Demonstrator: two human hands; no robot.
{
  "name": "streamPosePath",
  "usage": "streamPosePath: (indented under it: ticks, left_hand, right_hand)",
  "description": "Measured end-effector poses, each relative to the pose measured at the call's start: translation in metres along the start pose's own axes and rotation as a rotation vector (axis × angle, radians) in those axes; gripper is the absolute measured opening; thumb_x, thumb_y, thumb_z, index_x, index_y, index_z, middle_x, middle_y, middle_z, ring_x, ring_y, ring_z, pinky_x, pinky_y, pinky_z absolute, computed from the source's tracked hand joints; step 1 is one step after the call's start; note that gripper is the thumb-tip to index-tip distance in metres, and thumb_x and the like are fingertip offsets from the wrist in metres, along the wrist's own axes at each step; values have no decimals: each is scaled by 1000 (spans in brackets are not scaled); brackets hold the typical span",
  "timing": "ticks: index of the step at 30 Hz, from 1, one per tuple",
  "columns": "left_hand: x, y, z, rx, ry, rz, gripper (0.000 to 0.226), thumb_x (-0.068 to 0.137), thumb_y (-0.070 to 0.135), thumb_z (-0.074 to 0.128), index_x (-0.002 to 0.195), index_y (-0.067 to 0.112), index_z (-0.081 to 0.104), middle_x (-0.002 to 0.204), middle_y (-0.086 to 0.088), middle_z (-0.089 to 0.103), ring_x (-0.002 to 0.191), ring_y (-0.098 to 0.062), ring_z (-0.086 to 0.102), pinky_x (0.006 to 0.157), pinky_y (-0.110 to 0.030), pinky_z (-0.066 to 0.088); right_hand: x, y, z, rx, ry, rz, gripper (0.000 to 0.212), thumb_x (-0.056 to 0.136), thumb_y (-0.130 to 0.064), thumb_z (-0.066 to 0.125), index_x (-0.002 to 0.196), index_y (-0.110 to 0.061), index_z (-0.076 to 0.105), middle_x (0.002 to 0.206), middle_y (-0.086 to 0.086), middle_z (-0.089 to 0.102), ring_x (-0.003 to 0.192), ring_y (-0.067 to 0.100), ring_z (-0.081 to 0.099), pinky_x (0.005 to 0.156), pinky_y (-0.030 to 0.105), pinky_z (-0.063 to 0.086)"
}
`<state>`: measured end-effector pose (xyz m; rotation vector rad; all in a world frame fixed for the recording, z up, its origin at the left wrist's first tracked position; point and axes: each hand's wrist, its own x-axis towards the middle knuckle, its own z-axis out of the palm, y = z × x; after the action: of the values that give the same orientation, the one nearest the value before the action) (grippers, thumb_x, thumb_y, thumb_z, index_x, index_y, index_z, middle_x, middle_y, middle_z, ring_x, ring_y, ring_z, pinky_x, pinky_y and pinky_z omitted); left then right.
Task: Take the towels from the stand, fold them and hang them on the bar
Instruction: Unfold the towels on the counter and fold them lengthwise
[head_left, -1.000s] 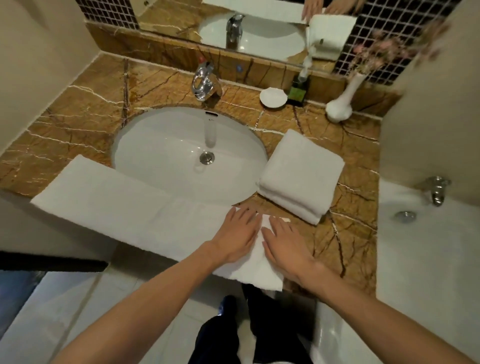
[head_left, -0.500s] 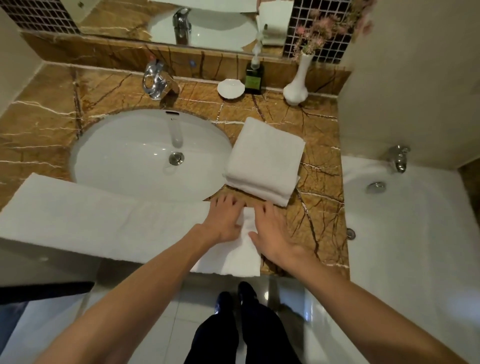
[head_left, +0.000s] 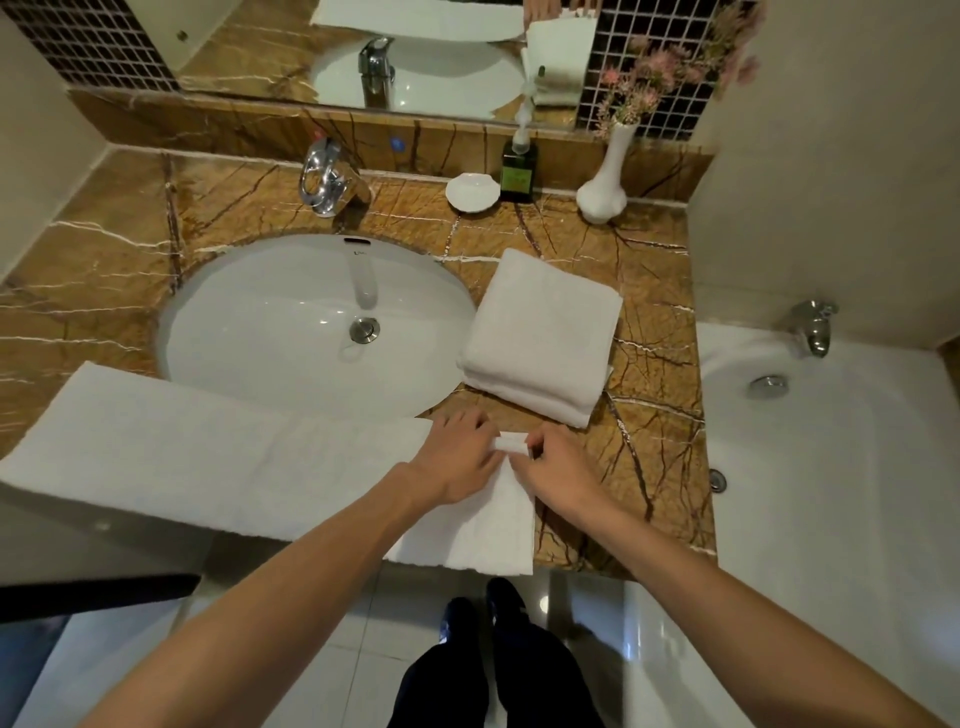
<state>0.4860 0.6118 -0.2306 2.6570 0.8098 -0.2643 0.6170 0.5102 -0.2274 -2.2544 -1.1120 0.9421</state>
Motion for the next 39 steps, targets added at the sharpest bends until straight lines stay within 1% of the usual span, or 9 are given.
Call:
streamPosePath:
  ticks: [6, 10, 14, 21, 26, 30, 34, 37, 39]
  left_hand:
    - [-1, 0, 9, 149, 20, 21, 30, 95, 25, 49, 121, 11, 51, 125, -8, 43, 115, -28, 39, 96, -37, 27]
    - [-4, 0, 11, 93, 34, 38, 32, 97, 31, 46, 120, 11, 54, 124, -7, 44, 115, -26, 39, 97, -36, 27]
    - [-7, -3, 6, 15, 30, 26, 35, 98, 36, 39, 116, 10, 53, 121, -6, 46, 112, -24, 42, 98, -38, 29]
    - [-3, 0, -10, 17, 9, -63, 25, 103, 29, 27, 85, 21, 43, 98, -8, 63, 92, -28, 55, 85, -38, 31]
    - [5, -1, -9, -10, -27, -17, 18, 102, 28, 34, 86, 20, 41, 95, -11, 64, 78, -26, 51, 63, -32, 26]
    - [11, 1, -4, 68, -6, -32, 21, 99, 29, 40, 109, 15, 52, 111, -9, 60, 103, -29, 53, 78, -35, 33]
    - [-1, 4, 5, 144, 163, -34, 35, 97, 34, 43, 125, 14, 51, 124, -8, 53, 114, -28, 49, 96, -37, 33]
    - [-21, -7, 11, 168, 191, -29, 49, 97, 34, 34, 140, 11, 39, 137, -13, 46, 124, -31, 44, 106, -41, 31]
    - [-31, -20, 11, 181, 131, -67, 59, 98, 38, 27, 150, 11, 22, 153, -17, 26, 140, -36, 26, 116, -49, 17]
  right_hand:
    - [2, -2, 8, -24, 19, 28, 28, 79, -8, 61, 70, -29, 45, 77, -9, 51, 73, 10, 49, 50, 18, 30]
    - [-1, -6, 12, 14, 26, 28, 23, 81, -23, 64, 63, -31, 52, 68, -14, 57, 63, 4, 54, 48, 22, 39]
    - [-2, -2, 13, -12, 29, 9, 17, 92, -24, 53, 83, -17, 65, 84, 2, 65, 76, 19, 60, 58, 31, 42]
    - [-5, -3, 10, 0, 94, 20, 33, 91, -21, 55, 58, -16, 57, 64, 0, 60, 60, 15, 54, 55, 33, 44]
    - [-4, -3, 11, 33, 122, 60, 39, 95, -21, 53, 56, -17, 50, 62, 2, 55, 60, 15, 50, 56, 33, 40]
    - [-2, -2, 11, 36, 150, 71, 34, 95, -18, 53, 61, -13, 57, 69, 5, 63, 68, 18, 57, 61, 32, 44]
    - [-5, -1, 10, -27, 202, 88, 20, 93, -12, 51, 80, -9, 66, 80, 2, 65, 74, 16, 60, 67, 36, 53]
    - [-8, -1, 7, -24, 216, 88, 8, 91, -8, 52, 88, -10, 59, 88, 3, 62, 80, 19, 60, 71, 42, 54]
    - [-12, -2, 6, -78, 239, 26, 9, 90, -9, 54, 98, -14, 55, 98, 3, 59, 90, 19, 57, 78, 39, 51]
